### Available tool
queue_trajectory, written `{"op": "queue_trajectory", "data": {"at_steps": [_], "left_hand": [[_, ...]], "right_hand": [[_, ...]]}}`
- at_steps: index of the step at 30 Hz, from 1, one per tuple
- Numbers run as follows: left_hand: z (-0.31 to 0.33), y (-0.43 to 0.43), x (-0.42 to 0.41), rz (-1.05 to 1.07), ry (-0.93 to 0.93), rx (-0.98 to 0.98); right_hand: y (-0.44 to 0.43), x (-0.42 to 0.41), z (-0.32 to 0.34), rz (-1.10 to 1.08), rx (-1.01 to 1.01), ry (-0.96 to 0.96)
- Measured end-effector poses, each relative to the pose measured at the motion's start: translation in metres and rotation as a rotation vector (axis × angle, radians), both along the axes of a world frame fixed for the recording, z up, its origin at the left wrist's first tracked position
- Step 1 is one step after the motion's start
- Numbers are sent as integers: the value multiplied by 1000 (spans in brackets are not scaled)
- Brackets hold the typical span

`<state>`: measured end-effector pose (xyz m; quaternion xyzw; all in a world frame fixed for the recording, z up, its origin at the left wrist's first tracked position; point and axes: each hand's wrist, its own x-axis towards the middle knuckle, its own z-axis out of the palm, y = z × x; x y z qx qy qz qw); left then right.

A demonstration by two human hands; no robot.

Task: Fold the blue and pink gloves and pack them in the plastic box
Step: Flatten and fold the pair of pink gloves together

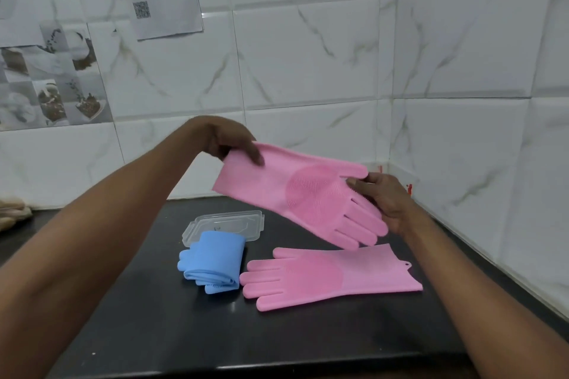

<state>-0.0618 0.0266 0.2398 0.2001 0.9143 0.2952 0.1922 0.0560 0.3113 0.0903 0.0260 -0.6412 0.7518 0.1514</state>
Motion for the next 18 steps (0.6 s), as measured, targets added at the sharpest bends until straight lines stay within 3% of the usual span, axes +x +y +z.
{"op": "queue_trajectory", "data": {"at_steps": [3, 6, 11, 13, 15, 18], "left_hand": [[-16, -8, -3, -18, -48, 57], [-26, -12, -4, 36, 43, 86], [-49, 12, 11, 162, 702, 68], [-67, 31, 34, 205, 828, 80], [-81, 40, 55, 229, 701, 293], [-89, 39, 81, 31, -137, 882]], "right_hand": [[14, 2, 19, 4, 195, -9], [16, 10, 33, 95, 207, -20], [-6, 18, 67, 185, 260, -79], [-27, 16, 79, 118, 158, -63], [-47, 14, 88, -26, 43, -26], [-69, 10, 93, -133, -9, 18]]}}
